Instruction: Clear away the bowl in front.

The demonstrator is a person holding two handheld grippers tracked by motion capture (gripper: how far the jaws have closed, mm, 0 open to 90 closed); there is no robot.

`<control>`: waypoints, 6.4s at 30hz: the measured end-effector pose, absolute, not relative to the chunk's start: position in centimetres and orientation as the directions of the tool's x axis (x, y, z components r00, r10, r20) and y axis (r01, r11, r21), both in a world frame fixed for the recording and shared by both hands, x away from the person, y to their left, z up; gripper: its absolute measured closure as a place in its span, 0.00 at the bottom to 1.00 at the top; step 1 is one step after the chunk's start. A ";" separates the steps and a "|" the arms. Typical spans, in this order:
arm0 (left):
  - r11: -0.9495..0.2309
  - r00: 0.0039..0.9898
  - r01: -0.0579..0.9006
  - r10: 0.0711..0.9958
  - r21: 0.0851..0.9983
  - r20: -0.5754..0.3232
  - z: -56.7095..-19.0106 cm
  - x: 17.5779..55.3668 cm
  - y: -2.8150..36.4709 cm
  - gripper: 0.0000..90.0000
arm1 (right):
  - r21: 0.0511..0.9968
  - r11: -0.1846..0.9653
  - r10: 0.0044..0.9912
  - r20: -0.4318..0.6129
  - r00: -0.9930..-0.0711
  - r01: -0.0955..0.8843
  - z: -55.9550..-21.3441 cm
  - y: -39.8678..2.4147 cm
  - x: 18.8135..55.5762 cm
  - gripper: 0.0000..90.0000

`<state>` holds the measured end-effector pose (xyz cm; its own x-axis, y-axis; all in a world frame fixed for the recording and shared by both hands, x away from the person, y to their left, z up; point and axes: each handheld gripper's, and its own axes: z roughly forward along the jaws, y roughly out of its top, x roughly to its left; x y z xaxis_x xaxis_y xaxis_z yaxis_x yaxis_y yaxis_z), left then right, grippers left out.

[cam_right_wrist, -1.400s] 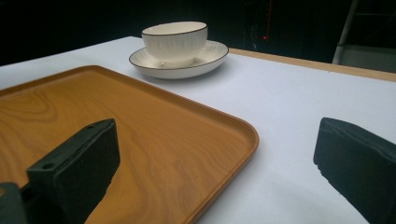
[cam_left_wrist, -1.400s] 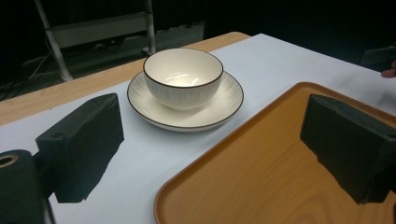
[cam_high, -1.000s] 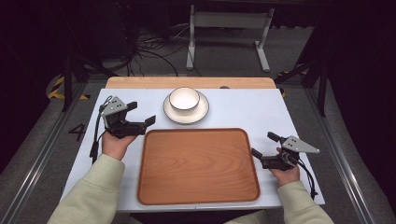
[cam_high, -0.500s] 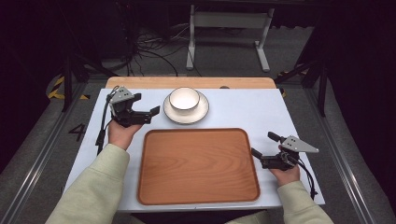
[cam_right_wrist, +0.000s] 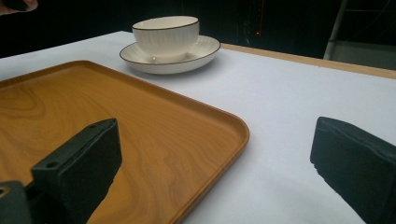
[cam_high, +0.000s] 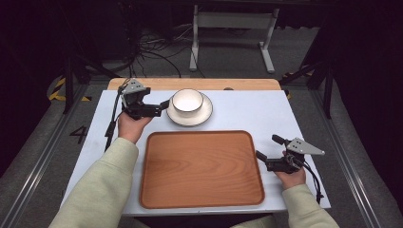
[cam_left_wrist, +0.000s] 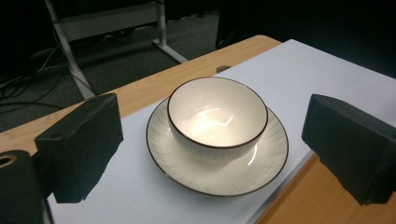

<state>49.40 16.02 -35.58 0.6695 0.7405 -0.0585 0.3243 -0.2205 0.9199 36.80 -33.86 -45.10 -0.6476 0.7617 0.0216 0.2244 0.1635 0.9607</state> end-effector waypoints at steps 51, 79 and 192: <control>-0.297 0.504 0.724 0.844 0.622 -0.184 -37.1 58.7 11.0 0.41 | 0.960 0.152 0.753 0.041 -0.657 0.234 -44.9 -34.0 36.6 0.07; -0.267 0.434 0.819 0.868 0.508 -0.243 -40.7 60.2 9.4 0.62 | 0.957 0.148 0.744 0.058 -0.666 0.249 -45.0 -33.9 36.7 0.08; -0.464 0.682 0.667 0.695 0.583 -0.227 -29.1 49.9 12.1 0.91 | 0.958 0.135 0.750 0.068 -0.658 0.253 -45.0 -34.2 36.8 0.09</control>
